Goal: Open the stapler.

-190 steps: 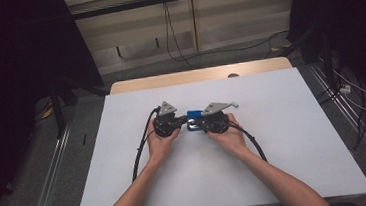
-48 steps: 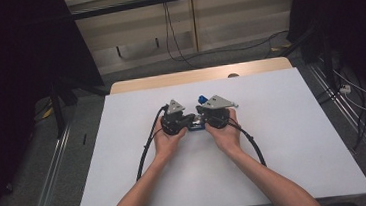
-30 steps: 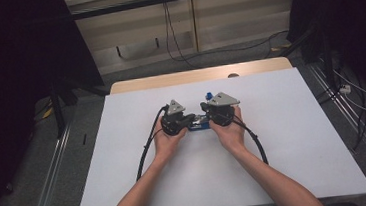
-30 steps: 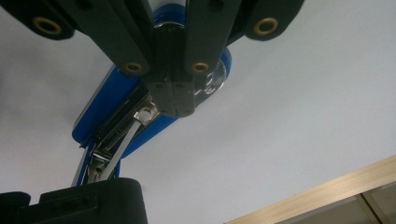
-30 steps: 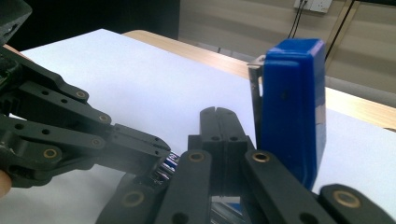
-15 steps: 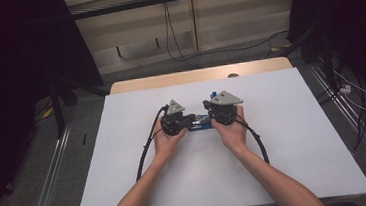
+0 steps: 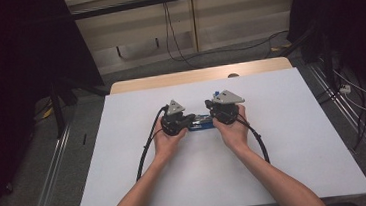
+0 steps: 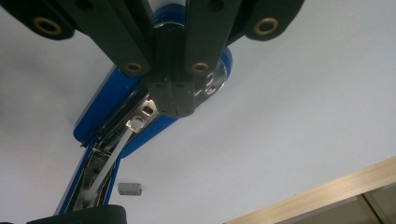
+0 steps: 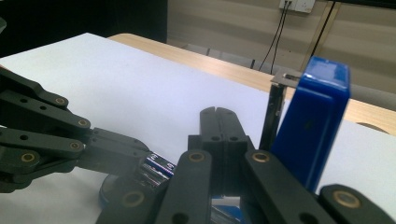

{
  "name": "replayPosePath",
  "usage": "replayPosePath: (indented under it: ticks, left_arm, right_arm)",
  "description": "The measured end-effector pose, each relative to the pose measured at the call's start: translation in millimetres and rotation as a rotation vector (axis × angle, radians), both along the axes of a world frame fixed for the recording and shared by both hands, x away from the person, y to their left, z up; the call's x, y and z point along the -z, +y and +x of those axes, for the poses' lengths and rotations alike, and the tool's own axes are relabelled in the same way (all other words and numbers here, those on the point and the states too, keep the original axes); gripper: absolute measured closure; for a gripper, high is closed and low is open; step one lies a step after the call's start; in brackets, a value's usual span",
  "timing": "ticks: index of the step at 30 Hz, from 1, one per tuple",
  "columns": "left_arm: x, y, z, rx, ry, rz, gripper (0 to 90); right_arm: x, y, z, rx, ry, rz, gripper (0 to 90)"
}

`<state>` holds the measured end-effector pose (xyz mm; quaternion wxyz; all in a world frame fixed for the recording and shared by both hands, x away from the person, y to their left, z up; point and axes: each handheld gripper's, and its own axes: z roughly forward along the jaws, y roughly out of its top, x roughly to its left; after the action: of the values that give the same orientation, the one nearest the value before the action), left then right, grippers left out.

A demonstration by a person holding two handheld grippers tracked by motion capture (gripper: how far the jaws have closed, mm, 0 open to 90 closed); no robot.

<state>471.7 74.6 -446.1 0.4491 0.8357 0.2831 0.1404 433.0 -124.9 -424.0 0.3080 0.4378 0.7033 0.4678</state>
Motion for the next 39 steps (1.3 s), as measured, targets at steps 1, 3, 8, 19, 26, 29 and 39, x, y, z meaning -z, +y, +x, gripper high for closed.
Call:
replayPosePath:
  ticks: [1, 3, 8, 19, 26, 29, 39]
  left_arm:
    - [0.0, 0.1, 0.0, 0.000, -0.001, 0.002, 90.0]
    - [0.3, -0.3, -0.7, 0.002, -0.004, 0.001, 90.0]
    - [0.5, -0.3, -0.7, 0.001, -0.002, -0.002, 90.0]
    - [0.5, -0.1, -0.6, 0.003, -0.001, -0.001, 90.0]
    - [0.9, -0.4, -0.6, 0.002, -0.005, 0.004, 90.0]
    - [1.6, -2.1, -1.0, -0.003, -0.007, 0.003, 90.0]
    - [1.5, -1.4, -0.5, 0.000, -0.004, 0.002, 90.0]
  right_arm:
    - [0.0, 0.0, -0.1, 0.003, -0.001, -0.002, 90.0]
    - [-0.4, -1.2, 0.1, 0.009, 0.003, 0.001, 90.0]
    - [-1.1, -4.8, 0.3, 0.013, 0.016, 0.016, 90.0]
    - [-1.3, -15.6, -0.6, 0.033, 0.017, 0.000, 90.0]
    - [0.0, -27.1, -2.6, 0.046, 0.024, 0.003, 90.0]
    - [2.2, -32.7, -4.0, 0.054, 0.030, 0.001, 90.0]
    - [4.0, -44.8, -6.0, 0.055, 0.044, -0.025, 90.0]
